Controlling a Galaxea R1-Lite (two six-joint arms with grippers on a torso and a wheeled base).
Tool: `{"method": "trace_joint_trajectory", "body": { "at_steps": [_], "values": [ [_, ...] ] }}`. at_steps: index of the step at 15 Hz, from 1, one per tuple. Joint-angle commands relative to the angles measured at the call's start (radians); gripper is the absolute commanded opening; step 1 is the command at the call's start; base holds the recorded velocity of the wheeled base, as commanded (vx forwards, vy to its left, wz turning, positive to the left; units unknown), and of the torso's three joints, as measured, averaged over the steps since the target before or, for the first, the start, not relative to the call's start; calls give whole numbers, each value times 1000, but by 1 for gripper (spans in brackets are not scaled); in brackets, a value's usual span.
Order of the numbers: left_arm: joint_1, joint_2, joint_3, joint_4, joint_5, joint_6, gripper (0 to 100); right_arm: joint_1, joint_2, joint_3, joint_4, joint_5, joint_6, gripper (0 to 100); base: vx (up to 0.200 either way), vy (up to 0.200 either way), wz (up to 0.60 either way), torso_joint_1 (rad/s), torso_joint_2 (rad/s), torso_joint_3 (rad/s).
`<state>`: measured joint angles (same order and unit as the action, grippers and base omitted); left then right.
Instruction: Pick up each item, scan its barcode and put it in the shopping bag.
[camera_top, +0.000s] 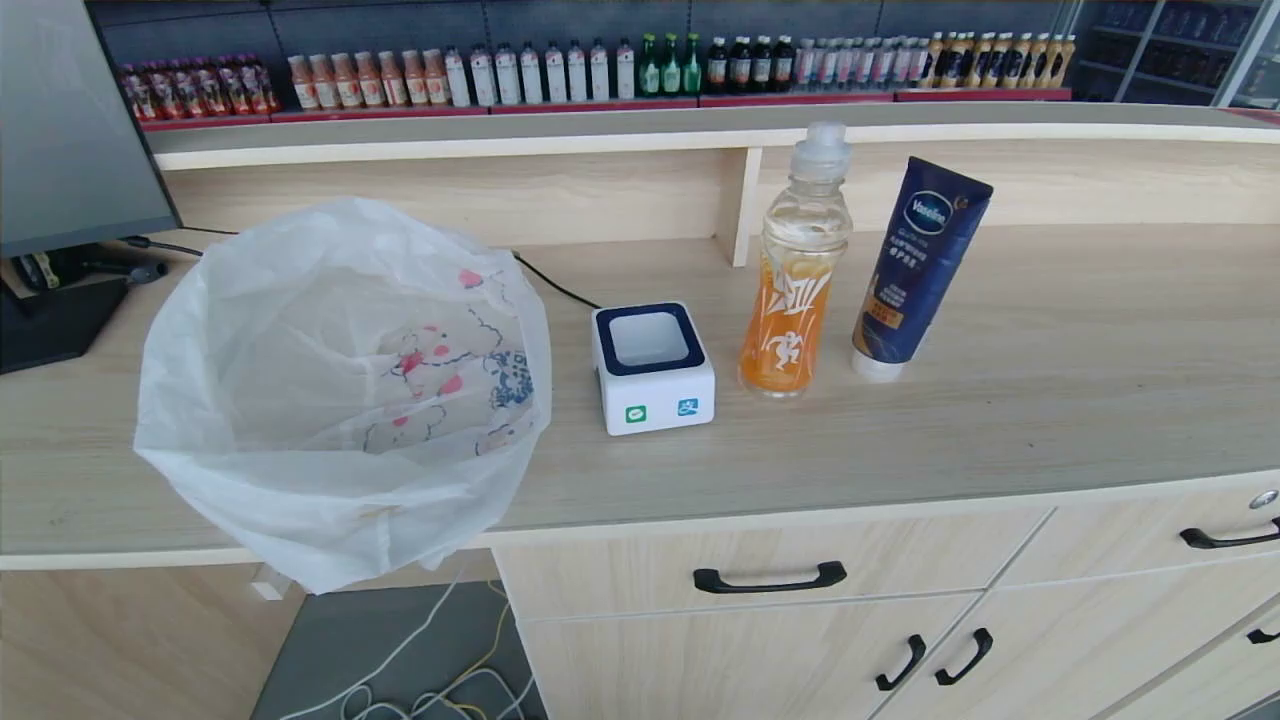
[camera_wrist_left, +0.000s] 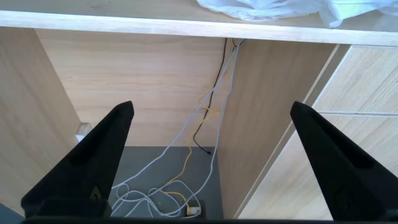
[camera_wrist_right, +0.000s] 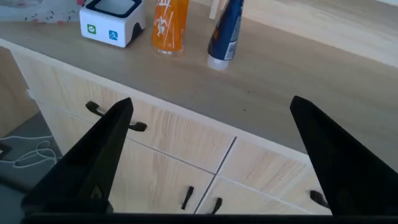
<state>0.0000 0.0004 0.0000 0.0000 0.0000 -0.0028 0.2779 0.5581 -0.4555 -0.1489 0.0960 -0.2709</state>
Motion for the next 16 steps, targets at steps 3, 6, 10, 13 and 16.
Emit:
{"method": "trace_joint_trajectory", "body": {
  "at_steps": [3,6,10,13,16],
  "values": [
    [0,0,0,0,0,0,100,192,322,-18,-268,-2,-30,100,0,0,0,0,0,0],
    [0,0,0,0,0,0,100,257,442,-18,-426,-50,-39,100,0,0,0,0,0,0],
    [0,0,0,0,0,0,100,365,474,18,-431,-156,-39,100,0,0,0,0,0,0],
    [0,0,0,0,0,0,100,365,579,61,-580,-157,-41,100,0,0,0,0,0,0],
    [0,0,0,0,0,0,100,411,723,80,-804,-262,-25,100,0,0,0,0,0,0]
  ]
}}
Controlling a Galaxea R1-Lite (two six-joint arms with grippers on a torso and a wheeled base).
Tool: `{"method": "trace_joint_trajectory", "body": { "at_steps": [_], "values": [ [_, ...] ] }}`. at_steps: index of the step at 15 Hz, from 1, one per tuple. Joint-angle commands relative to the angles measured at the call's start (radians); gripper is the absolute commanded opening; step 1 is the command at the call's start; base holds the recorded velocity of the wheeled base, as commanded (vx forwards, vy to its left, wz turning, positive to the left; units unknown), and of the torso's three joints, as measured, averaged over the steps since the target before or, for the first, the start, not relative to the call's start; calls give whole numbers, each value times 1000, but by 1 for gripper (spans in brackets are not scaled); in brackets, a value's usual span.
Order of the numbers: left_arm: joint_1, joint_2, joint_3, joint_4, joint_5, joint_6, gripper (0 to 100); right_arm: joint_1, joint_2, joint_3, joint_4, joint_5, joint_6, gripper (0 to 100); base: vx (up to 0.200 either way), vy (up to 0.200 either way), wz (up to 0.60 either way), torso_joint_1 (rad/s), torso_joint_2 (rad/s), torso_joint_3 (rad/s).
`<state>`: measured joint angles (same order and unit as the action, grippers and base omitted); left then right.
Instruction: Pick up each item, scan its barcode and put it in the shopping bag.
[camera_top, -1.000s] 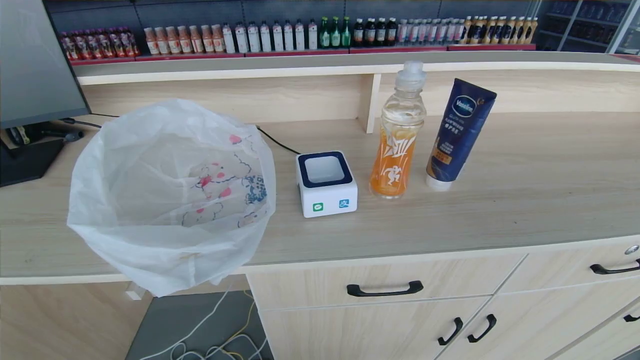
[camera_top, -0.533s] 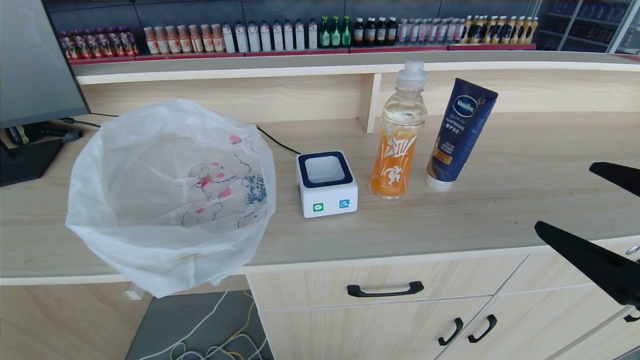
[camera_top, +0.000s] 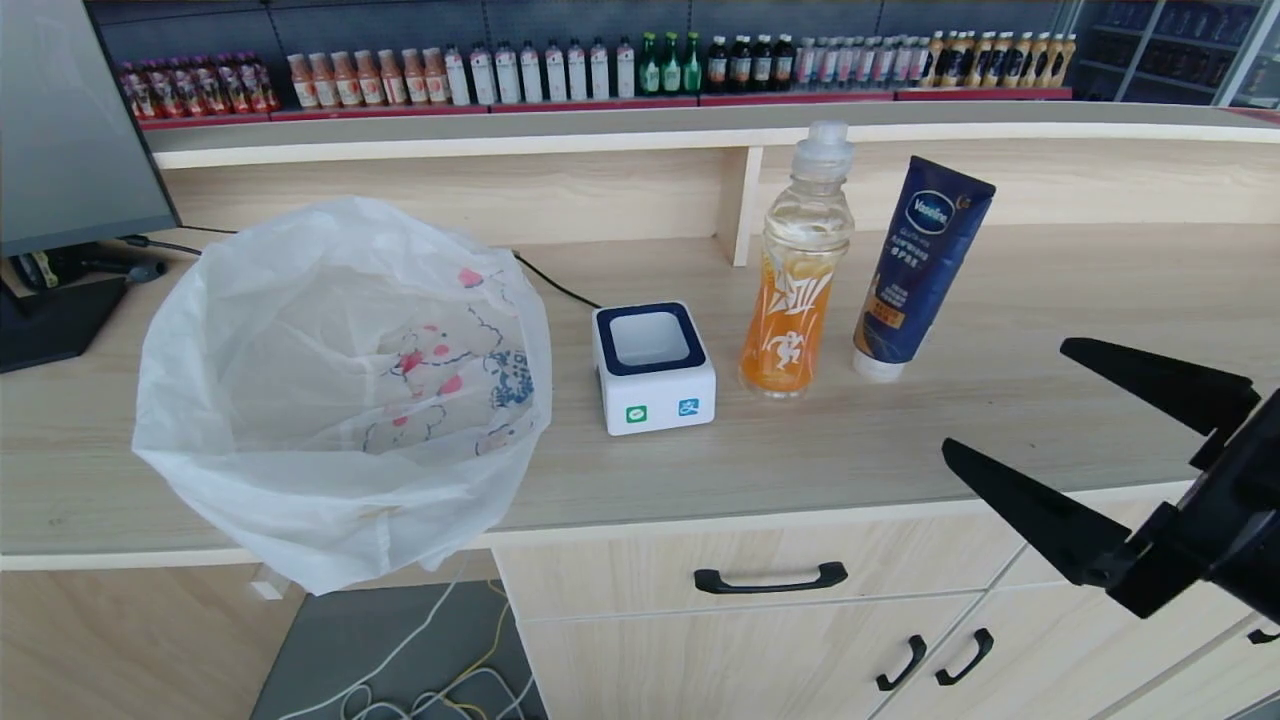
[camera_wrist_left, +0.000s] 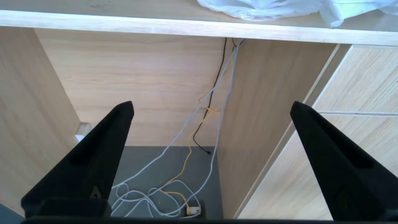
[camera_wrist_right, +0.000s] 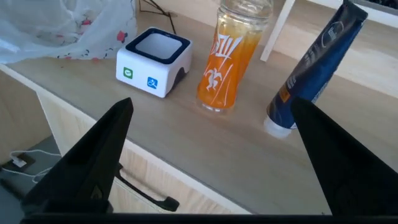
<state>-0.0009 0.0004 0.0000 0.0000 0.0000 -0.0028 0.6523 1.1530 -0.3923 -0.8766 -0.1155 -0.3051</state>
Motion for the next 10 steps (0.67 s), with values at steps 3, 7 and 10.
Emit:
{"method": "trace_joint_trajectory", "body": {
  "at_steps": [3,7,10],
  "values": [
    [1,0,0,0,0,0,100,105,197,9,-136,-239,67,100,0,0,0,0,0,0],
    [1,0,0,0,0,0,100,109,244,-3,-159,-369,139,100,0,0,0,0,0,0],
    [1,0,0,0,0,0,100,113,356,-30,-311,-369,149,100,0,0,0,0,0,0]
  ]
}}
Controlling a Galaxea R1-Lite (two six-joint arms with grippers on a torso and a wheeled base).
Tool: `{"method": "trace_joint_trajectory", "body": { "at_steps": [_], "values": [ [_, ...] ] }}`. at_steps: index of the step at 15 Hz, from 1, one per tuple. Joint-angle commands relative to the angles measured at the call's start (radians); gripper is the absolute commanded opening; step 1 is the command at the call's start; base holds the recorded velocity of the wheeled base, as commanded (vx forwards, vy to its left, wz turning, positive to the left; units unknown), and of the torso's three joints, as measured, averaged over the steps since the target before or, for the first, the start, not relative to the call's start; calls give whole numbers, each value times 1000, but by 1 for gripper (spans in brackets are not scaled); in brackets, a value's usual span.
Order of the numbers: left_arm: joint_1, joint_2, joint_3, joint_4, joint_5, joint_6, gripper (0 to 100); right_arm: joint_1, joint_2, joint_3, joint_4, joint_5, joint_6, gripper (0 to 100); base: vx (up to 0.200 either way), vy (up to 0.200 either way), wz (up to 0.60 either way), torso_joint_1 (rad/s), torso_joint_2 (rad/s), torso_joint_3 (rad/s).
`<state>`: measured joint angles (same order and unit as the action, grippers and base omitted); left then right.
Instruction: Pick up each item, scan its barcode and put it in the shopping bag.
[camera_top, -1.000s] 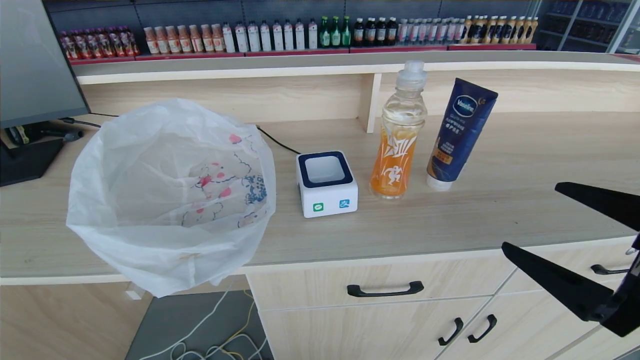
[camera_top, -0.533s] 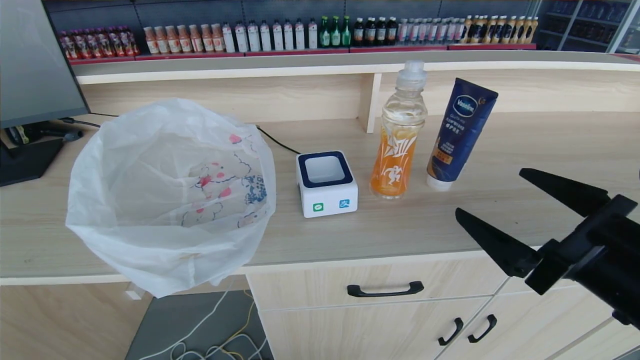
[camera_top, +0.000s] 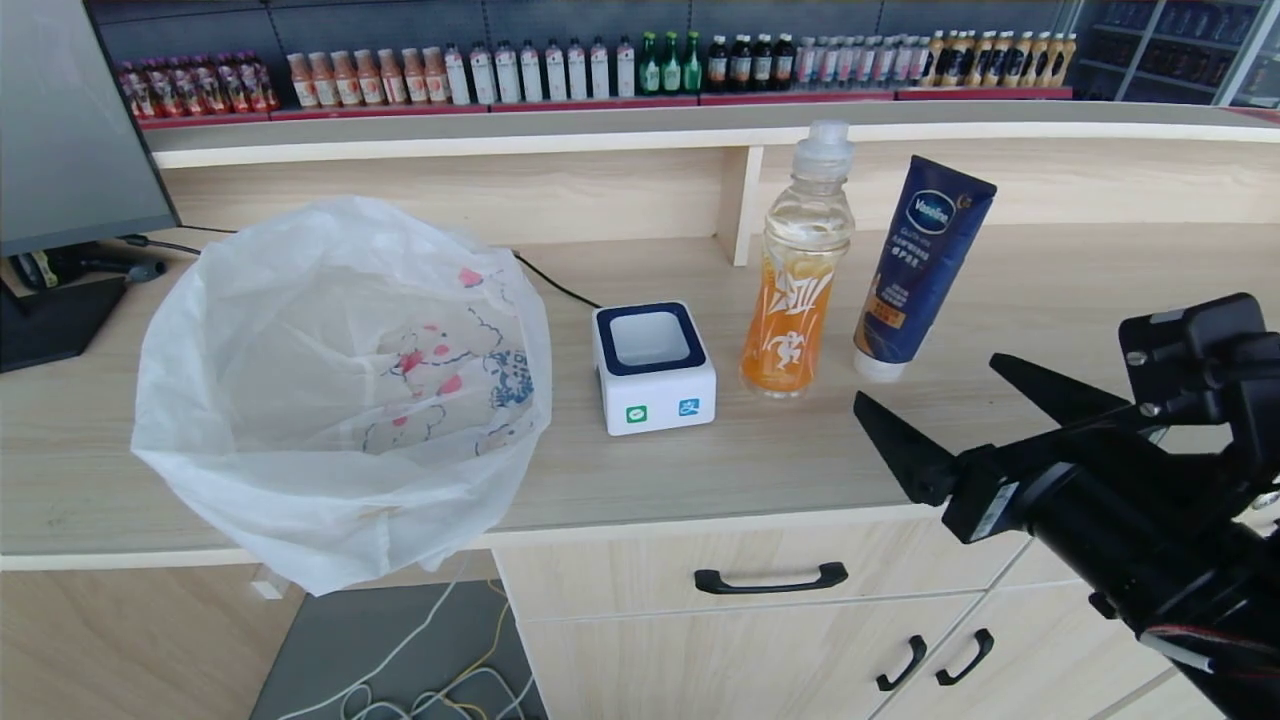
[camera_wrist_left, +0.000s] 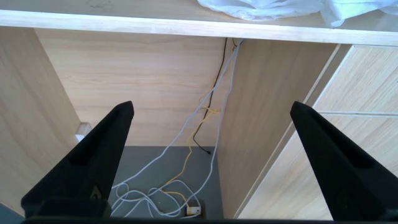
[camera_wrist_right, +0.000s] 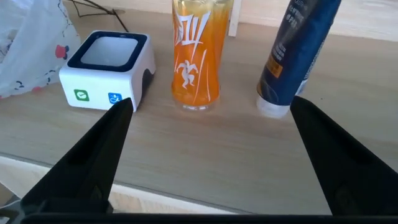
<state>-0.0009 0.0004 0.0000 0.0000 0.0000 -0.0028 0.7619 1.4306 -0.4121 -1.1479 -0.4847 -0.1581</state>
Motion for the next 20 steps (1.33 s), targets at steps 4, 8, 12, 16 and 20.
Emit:
{"method": "trace_joint_trajectory", "body": {
  "at_steps": [4,8,12,16,20],
  "values": [
    [1,0,0,0,0,0,100,5,182,-5,-115,-14,51,100,0,0,0,0,0,0],
    [1,0,0,0,0,0,100,4,188,-8,-118,18,104,100,0,0,0,0,0,0],
    [1,0,0,0,0,0,100,-3,205,-33,-121,44,112,100,0,0,0,0,0,0],
    [1,0,0,0,0,0,100,-47,225,-96,-122,63,114,100,0,0,0,0,0,0],
    [1,0,0,0,0,0,100,-69,303,-223,-147,63,109,100,0,0,0,0,0,0]
  ]
}}
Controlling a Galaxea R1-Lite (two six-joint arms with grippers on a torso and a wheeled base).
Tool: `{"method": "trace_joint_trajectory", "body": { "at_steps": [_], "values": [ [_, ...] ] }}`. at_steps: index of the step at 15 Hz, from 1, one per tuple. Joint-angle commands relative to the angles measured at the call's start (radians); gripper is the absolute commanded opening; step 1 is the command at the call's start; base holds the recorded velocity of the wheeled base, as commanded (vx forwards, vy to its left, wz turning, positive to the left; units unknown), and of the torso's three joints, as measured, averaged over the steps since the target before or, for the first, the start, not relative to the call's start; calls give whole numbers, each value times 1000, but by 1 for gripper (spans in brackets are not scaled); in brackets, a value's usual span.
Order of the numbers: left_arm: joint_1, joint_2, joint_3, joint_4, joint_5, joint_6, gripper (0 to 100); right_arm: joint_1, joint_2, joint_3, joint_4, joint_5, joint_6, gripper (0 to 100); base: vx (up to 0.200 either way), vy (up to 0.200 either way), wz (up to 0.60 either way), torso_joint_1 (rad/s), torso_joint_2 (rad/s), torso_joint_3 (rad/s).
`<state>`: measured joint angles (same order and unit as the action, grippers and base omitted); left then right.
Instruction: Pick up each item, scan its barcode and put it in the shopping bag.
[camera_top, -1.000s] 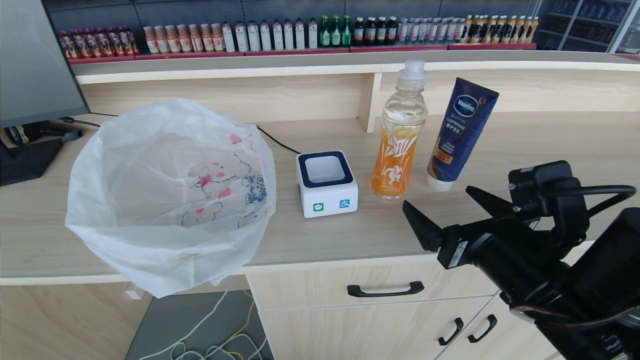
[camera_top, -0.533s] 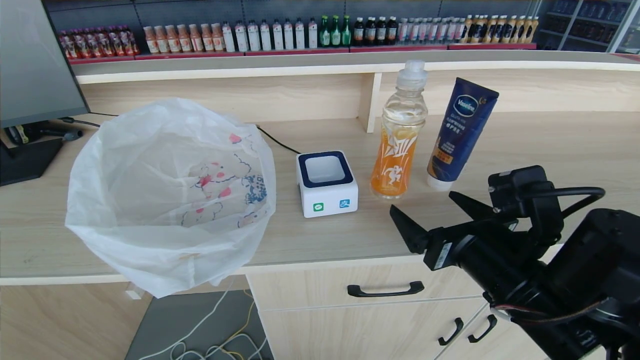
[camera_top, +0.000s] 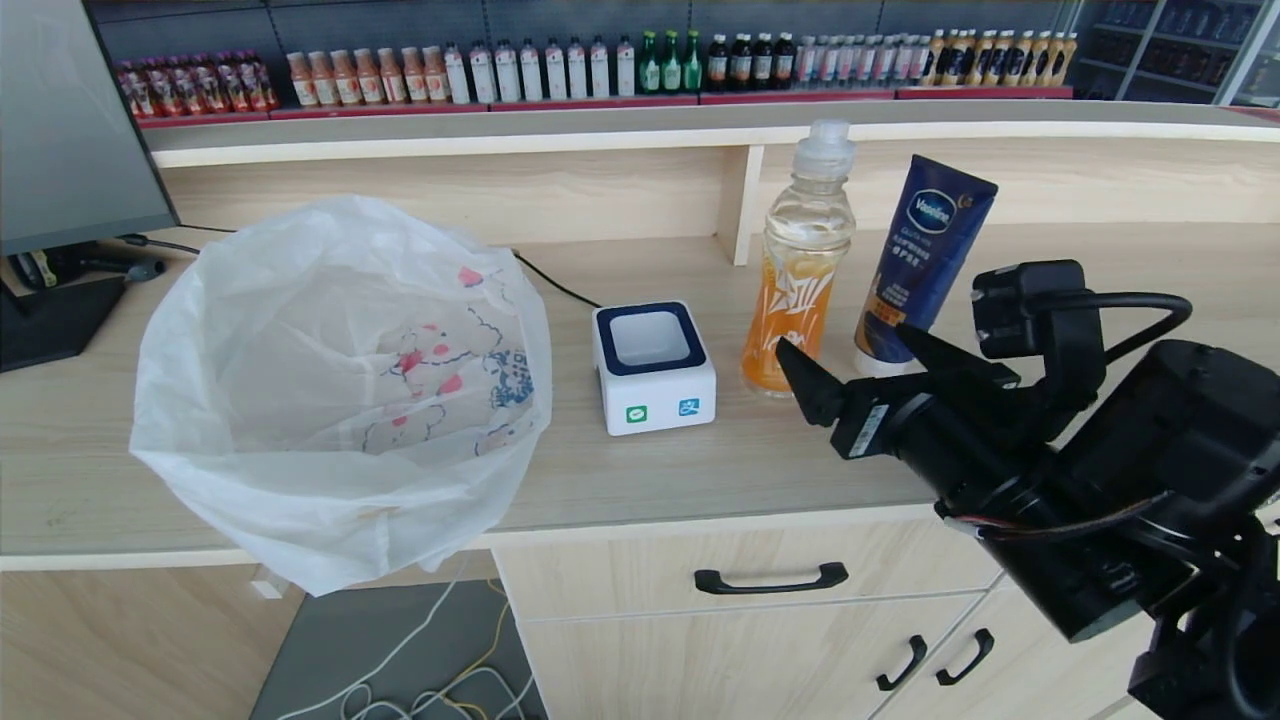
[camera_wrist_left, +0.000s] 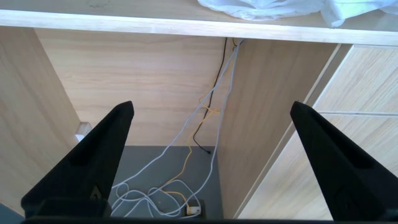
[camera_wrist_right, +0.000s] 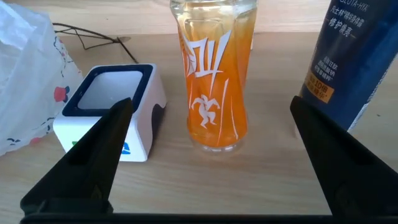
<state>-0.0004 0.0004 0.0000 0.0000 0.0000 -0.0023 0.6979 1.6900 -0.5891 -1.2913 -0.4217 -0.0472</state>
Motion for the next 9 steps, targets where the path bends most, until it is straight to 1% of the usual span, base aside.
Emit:
{"method": "trace_joint_trajectory", "body": {
  "at_steps": [1,3,5,9],
  "values": [
    [0,0,0,0,0,-1,100,-5,63,-61,-16,0,-3,100,0,0,0,0,0,0],
    [0,0,0,0,0,-1,100,-5,96,-95,-26,1,-13,100,0,0,0,0,0,0],
    [0,0,0,0,0,-1,100,-18,148,-169,-36,31,-36,100,0,0,0,0,0,0],
    [0,0,0,0,0,-1,100,-52,172,-209,-45,50,-36,100,0,0,0,0,0,0]
  ]
}}
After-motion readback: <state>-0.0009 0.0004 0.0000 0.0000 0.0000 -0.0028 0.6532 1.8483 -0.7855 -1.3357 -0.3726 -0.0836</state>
